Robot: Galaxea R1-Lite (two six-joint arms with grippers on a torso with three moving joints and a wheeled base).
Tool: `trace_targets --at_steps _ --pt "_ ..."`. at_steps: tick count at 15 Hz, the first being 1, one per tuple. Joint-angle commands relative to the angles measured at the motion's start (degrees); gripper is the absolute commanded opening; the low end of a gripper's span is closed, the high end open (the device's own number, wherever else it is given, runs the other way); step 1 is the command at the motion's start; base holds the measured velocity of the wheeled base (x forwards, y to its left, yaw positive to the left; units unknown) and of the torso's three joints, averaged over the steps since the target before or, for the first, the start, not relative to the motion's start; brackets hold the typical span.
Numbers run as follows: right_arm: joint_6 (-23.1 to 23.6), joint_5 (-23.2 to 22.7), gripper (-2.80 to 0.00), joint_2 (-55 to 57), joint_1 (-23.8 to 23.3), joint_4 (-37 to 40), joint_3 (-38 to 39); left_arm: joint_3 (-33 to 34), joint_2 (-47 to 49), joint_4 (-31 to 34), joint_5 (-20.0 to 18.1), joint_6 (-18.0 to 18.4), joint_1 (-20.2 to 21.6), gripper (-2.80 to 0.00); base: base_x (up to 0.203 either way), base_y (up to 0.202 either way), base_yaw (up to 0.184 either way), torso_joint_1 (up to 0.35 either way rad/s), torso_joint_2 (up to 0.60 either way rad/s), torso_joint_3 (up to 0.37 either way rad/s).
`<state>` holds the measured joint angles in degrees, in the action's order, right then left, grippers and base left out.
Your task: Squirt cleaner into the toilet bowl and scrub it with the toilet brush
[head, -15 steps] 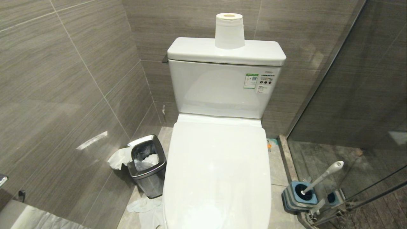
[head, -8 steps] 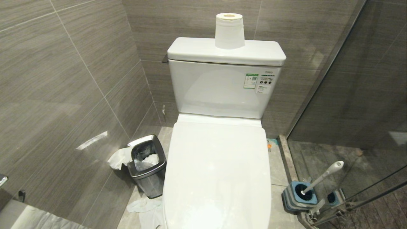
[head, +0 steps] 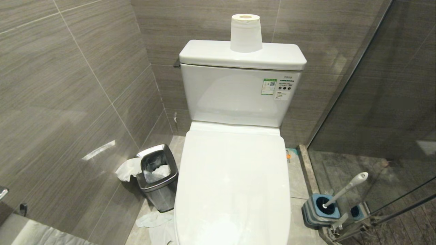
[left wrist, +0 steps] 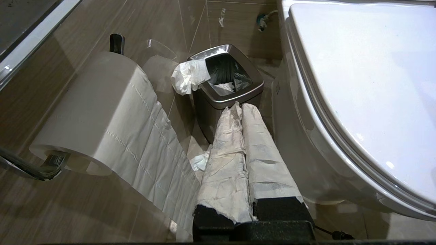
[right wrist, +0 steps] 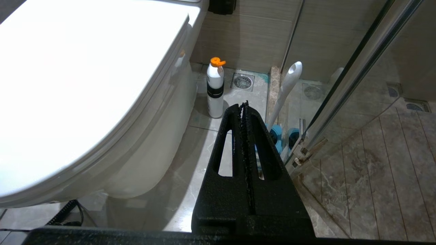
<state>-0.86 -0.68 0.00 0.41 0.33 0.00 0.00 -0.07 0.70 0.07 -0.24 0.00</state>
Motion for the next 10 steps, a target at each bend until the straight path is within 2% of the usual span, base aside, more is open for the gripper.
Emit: trace_targets --at_steps 1,10 --pt "0.0 0.0 -2.80 0.0 0.0 0.0 0.0 0.1 0.1 0.0 0.0 0.0 0.0 -2.80 0.000 0.000 0.000 0.000 0.00 0.000" --pt "0.0 0.0 -2.80 0.0 0.0 0.0 0.0 0.1 0.1 0.0 0.0 0.0 0.0 -2.80 0.000 0.000 0.000 0.000 0.00 0.000"
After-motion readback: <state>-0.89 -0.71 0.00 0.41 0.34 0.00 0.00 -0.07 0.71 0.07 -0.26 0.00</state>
